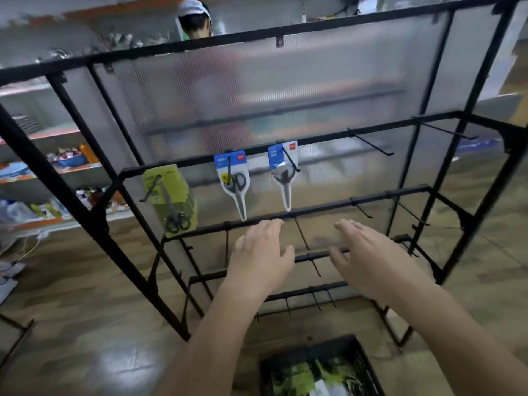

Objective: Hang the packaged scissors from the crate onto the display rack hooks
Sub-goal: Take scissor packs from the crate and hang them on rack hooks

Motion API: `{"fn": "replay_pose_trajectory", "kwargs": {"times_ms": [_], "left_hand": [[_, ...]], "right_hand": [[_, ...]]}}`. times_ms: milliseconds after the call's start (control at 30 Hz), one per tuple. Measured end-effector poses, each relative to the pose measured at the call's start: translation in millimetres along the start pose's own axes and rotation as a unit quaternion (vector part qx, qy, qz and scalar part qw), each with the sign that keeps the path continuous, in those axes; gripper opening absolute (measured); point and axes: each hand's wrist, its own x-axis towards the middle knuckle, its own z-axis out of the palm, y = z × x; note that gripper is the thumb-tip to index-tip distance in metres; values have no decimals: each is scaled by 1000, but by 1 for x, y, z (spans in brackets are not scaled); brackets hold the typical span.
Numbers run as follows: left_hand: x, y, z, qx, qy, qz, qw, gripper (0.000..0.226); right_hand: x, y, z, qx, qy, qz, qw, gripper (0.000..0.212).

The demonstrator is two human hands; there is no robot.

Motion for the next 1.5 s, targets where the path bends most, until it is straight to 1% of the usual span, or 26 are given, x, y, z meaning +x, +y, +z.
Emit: {"fn": "replay_pose_trajectory", "kwargs": {"times_ms": [100, 233, 367, 500, 700, 933, 1100, 1200, 1300, 1433, 1500], "left_hand": [[-14, 22, 10, 28, -7, 6, 1000, 54], [-27, 42, 17, 55, -24, 23, 998, 49], [-33, 55, 22, 59, -27, 39, 997, 48], [-38, 56, 27, 75, -26, 56, 995, 47], [-47, 22, 24, 77, -49, 67, 994, 48], [-48, -55, 9, 49, -63, 65, 995, 50], [-47, -102, 23, 30, -103, 61, 992, 53], [-44, -111, 34, 29, -116, 68, 990, 50], [-44, -106, 44, 24, -133, 76, 988, 45], [-42, -94, 64, 29, -149, 74, 986, 43], [-43, -83, 78, 34, -165, 64, 984, 44]], "right_hand": [[-22, 24, -3, 17, -4, 10, 1000, 48], [-43, 49, -4, 40, -13, 19, 999, 45], [-57, 60, -2, 53, -6, 29, 998, 60], [-64, 62, 8, 56, -19, 43, 997, 64], [-63, 33, 27, 38, -17, 48, 998, 66], [-57, -35, 57, 6, -43, 64, 997, 62], [-55, -63, 79, -27, -67, 101, 992, 59], [-56, -62, 88, -46, -77, 119, 989, 57], [-59, -53, 92, -57, -87, 126, 987, 59], [-59, -26, 99, -63, -103, 134, 984, 51], [-60, -9, 104, -59, -126, 140, 980, 52]]}}
